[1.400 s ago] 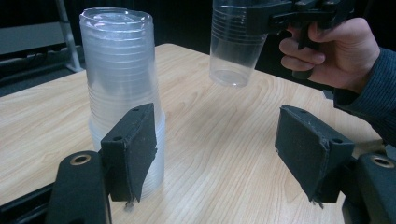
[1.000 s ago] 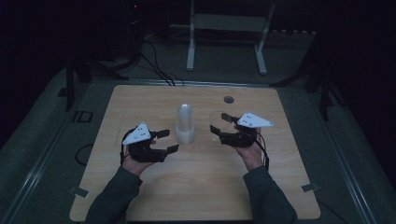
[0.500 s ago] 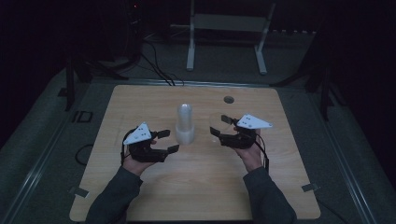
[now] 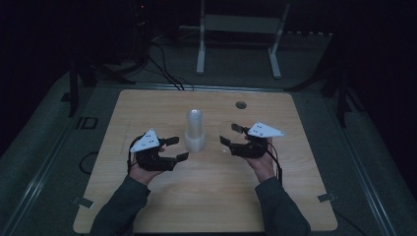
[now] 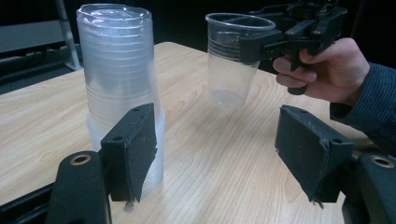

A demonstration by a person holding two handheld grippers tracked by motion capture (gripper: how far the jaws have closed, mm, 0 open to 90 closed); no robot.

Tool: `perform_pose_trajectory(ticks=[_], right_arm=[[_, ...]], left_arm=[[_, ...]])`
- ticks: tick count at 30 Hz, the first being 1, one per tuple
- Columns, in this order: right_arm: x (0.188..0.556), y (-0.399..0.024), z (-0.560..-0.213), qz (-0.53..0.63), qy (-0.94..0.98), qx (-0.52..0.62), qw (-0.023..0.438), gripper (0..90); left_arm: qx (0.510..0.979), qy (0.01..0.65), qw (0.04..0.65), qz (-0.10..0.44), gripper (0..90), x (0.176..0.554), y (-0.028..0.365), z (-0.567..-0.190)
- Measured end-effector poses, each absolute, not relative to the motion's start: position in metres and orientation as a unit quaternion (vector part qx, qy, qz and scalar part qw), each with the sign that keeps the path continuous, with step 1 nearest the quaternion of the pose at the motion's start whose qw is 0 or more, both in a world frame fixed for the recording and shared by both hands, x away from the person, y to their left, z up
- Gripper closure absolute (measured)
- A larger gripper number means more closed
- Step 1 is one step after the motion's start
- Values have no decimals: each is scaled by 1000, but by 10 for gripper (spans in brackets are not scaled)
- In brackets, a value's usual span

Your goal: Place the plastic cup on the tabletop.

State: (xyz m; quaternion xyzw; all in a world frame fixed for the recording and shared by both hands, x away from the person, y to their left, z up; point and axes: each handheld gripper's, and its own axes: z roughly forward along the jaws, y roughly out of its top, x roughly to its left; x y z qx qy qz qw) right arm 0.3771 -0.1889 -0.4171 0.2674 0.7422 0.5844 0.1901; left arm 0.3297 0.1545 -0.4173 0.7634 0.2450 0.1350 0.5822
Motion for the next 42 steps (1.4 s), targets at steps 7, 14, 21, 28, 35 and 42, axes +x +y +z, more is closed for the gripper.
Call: perform_pose_trajectory(ticks=[7, 14, 21, 28, 35, 42], right_arm=[[377, -187, -423, 581, 745, 269, 185, 297], [378, -188, -428, 580, 746, 273, 182, 296], [378, -189, -431, 578, 746, 277, 179, 295], [379, -190, -436, 575, 748, 280, 175, 295], [380, -190, -439, 572, 750, 284, 172, 293], [382, -191, -444, 569, 751, 289, 169, 291]], left_arm=[[763, 245, 583, 136, 291, 330, 155, -417], [764, 244, 582, 136, 291, 330, 154, -417], [763, 244, 583, 135, 291, 330, 154, -417], [763, 244, 583, 136, 291, 329, 155, -417], [763, 244, 583, 136, 291, 329, 155, -417], [763, 244, 583, 136, 291, 329, 155, -417]])
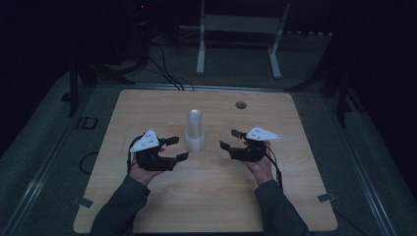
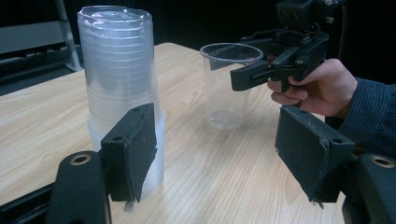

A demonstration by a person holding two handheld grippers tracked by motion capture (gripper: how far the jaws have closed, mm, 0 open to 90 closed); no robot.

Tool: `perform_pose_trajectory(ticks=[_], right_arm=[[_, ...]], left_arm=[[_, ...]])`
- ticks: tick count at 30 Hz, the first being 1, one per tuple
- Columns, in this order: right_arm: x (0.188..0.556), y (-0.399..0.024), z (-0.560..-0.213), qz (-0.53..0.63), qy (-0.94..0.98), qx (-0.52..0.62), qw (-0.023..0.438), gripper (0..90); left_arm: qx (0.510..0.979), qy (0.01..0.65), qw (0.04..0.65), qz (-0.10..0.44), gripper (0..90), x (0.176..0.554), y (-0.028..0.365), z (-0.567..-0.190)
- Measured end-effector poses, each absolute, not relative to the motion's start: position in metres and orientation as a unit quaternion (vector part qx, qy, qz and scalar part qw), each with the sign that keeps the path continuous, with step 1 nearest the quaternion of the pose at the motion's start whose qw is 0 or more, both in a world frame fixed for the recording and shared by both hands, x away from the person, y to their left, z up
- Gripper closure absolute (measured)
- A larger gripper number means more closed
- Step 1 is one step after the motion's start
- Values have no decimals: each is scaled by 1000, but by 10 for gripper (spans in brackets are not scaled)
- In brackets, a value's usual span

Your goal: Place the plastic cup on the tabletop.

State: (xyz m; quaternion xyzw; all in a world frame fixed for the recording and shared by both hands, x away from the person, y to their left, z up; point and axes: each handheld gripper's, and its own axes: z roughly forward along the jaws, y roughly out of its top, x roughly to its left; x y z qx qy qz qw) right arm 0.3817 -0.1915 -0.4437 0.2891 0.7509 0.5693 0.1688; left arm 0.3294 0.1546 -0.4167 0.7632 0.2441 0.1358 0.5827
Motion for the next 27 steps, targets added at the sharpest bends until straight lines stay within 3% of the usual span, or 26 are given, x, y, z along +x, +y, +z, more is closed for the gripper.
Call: perform_pose_trajectory(ticks=[27], right_arm=[[390, -191, -462, 552, 759, 300, 172, 286]], left_arm=[[764, 244, 582, 133, 291, 330, 153, -418]])
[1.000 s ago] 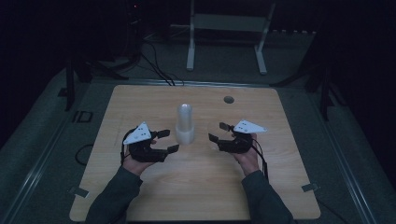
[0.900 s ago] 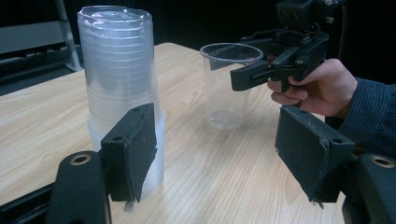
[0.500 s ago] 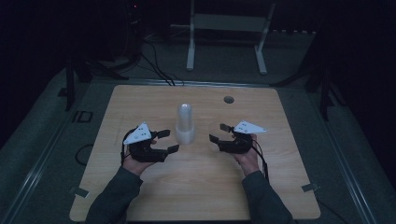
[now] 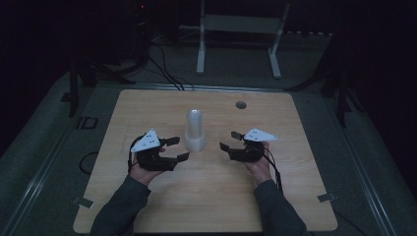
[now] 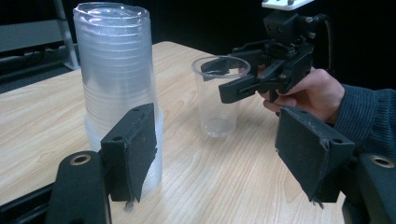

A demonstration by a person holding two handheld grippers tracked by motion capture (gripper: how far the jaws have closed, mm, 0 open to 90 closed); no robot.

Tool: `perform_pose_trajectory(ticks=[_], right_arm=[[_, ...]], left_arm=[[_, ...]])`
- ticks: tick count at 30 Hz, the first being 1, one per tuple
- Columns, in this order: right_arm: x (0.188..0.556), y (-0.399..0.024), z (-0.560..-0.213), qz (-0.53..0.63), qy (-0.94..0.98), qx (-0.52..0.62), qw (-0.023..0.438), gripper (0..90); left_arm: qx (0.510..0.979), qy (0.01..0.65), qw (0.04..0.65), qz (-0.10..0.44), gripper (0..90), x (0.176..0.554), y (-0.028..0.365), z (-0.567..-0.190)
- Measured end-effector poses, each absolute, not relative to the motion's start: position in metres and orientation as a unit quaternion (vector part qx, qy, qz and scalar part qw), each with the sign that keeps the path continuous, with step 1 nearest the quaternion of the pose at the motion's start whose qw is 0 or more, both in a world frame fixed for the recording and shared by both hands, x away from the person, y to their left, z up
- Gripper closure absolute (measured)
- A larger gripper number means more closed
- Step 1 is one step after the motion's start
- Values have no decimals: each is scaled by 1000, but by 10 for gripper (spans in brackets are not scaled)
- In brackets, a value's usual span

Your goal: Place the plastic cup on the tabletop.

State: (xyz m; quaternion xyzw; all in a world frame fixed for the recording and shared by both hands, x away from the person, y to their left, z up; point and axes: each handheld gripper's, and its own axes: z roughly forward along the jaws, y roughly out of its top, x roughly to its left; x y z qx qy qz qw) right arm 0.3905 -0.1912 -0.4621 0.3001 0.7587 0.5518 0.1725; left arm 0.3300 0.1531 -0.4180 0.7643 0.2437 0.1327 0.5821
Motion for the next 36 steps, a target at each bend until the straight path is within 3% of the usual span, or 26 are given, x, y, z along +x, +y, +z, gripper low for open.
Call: perform_pose_trajectory(ticks=[36], right_arm=[[387, -189, -479, 526, 775, 301, 181, 269]], left_arm=[[764, 243, 582, 132, 290, 330, 153, -418]])
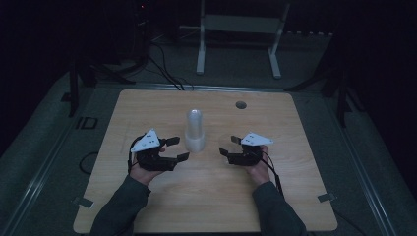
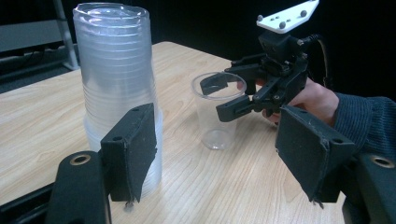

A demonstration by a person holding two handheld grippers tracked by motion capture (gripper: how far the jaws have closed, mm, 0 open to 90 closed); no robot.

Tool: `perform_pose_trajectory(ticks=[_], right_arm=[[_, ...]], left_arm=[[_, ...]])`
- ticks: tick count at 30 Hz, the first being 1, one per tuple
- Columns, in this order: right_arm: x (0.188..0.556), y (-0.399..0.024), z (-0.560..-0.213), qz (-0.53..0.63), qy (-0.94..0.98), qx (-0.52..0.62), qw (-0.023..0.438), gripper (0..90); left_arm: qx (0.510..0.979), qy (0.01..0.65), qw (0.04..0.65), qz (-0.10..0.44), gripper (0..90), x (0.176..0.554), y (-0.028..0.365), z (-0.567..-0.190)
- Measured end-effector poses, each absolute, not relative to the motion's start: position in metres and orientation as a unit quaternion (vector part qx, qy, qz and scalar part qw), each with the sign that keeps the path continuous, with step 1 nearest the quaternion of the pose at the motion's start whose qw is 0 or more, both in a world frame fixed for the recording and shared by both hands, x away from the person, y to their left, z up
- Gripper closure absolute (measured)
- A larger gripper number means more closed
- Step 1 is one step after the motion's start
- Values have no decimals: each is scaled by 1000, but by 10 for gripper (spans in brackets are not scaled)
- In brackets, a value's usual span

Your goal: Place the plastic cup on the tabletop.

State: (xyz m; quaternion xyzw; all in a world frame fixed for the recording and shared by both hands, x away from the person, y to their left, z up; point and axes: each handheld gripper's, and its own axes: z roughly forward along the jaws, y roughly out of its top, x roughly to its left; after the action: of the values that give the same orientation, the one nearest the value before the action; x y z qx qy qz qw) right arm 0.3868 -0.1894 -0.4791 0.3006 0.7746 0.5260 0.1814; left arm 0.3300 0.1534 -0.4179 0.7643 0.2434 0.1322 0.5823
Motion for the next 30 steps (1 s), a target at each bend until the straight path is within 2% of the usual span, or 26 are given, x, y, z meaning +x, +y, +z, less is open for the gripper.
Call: perform_pose_trajectory(ticks=[5, 8, 12, 30], right_arm=[[384, -192, -480, 520, 778, 301, 184, 250], [382, -193, -480, 514, 782, 305, 178, 182], [380, -194, -480, 507, 789, 302, 173, 135], [369, -208, -481, 503, 787, 312, 175, 124]], left_arm=[[764, 244, 582, 132, 290, 330, 153, -418], [764, 244, 582, 131, 290, 330, 153, -418], [765, 243, 582, 132, 290, 330, 152, -419], [765, 245, 582, 130, 290, 331, 153, -420]])
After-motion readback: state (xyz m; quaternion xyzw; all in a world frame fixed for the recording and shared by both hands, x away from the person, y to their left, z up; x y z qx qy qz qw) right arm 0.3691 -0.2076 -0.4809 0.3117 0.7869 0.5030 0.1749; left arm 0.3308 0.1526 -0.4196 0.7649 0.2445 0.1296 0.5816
